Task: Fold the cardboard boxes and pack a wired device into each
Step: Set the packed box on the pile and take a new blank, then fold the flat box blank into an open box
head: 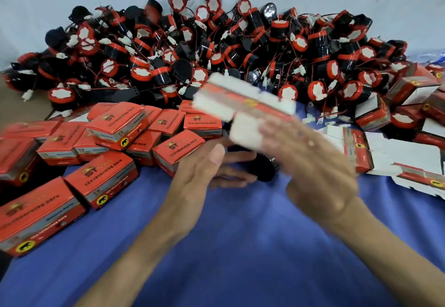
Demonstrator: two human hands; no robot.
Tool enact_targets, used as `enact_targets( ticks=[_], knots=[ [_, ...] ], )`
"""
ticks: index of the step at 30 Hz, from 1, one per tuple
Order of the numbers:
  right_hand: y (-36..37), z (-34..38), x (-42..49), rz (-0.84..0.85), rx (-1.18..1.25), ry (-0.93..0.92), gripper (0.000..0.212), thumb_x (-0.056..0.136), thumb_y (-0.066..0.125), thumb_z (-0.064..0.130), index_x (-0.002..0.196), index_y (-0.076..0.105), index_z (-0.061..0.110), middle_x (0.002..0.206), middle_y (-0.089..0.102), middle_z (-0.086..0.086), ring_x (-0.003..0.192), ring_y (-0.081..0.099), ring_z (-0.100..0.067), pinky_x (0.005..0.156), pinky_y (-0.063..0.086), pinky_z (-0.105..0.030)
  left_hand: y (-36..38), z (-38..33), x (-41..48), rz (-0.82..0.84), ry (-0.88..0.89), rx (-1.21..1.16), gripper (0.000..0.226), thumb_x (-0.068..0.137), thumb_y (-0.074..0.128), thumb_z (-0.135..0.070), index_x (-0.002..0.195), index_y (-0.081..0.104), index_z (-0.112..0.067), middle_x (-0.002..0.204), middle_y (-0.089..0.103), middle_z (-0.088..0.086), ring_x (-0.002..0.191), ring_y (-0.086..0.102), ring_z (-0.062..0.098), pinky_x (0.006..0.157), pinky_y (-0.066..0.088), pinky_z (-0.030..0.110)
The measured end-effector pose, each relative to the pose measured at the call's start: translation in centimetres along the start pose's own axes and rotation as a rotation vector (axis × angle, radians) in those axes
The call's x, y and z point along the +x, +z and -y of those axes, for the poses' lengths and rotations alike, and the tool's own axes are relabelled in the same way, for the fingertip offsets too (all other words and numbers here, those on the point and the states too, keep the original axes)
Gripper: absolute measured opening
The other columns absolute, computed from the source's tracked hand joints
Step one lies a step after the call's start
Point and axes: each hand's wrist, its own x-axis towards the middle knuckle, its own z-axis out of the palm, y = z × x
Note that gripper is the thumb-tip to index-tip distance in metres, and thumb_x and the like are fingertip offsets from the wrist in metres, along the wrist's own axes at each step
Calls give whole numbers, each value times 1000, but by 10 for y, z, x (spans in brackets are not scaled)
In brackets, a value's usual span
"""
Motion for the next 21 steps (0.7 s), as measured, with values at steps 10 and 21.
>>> enact_targets(
  ticks=[10, 21],
  knots=[
    [27, 38, -22, 424, 407, 188, 52, 81, 41, -29, 126, 50, -4, 133, 54, -15, 130, 48, -27, 110, 36, -46, -7, 17, -5, -159, -246, -648, 49, 74, 46, -41, 95, 78, -11, 105, 72, 12, 101, 68, 27, 84, 57, 34],
    [37, 24, -35, 406, 361, 587, 44, 94, 54, 9, 134, 45, -5, 139, 48, -14, 133, 41, -20, 112, 32, -32, -14, 32, 6, -238, -133, 36, 26, 91, 53, -23, 117, 59, -29, 117, 68, -7, 113, 61, 7, 96, 47, 28]
  ],
)
